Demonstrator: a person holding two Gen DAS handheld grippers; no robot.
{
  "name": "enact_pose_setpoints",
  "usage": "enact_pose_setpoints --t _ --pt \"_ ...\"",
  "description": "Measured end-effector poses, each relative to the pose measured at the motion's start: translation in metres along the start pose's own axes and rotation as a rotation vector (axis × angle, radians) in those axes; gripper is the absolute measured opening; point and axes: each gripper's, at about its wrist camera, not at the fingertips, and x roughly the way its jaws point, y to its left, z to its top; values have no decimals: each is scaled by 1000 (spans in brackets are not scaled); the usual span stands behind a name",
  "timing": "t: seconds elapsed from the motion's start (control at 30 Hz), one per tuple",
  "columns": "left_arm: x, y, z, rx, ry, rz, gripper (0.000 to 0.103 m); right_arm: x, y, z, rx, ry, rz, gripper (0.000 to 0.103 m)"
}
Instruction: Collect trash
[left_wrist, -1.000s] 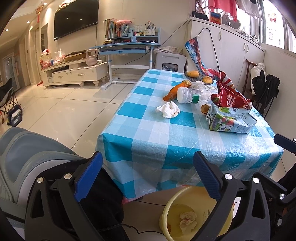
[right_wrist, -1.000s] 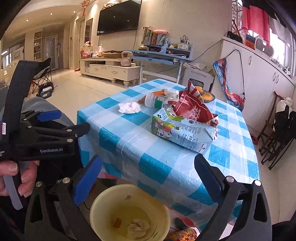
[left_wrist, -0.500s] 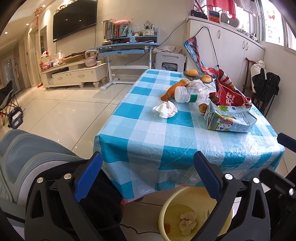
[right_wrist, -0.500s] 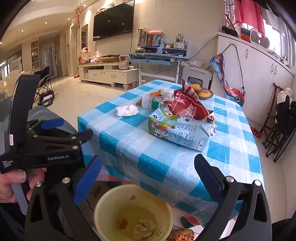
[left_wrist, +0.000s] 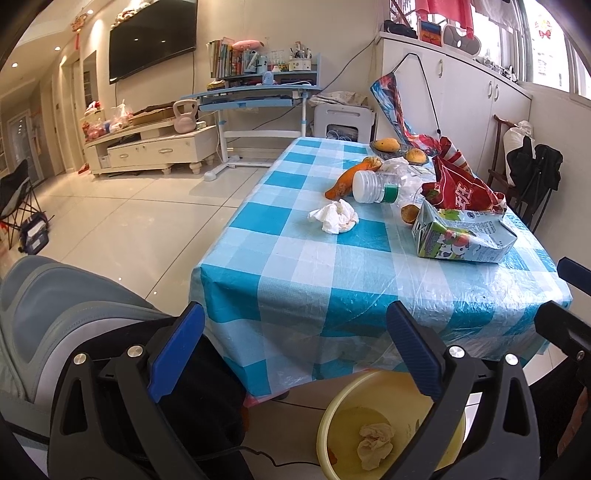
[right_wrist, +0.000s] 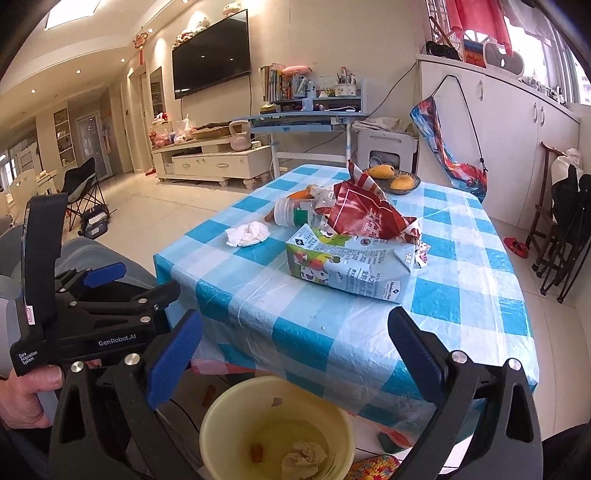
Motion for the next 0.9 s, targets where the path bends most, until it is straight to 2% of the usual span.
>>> enact_pose_setpoints --t 0.9 --pt "-2 13 2 -48 2 -18 95 6 35 4 -132 29 -5 96"
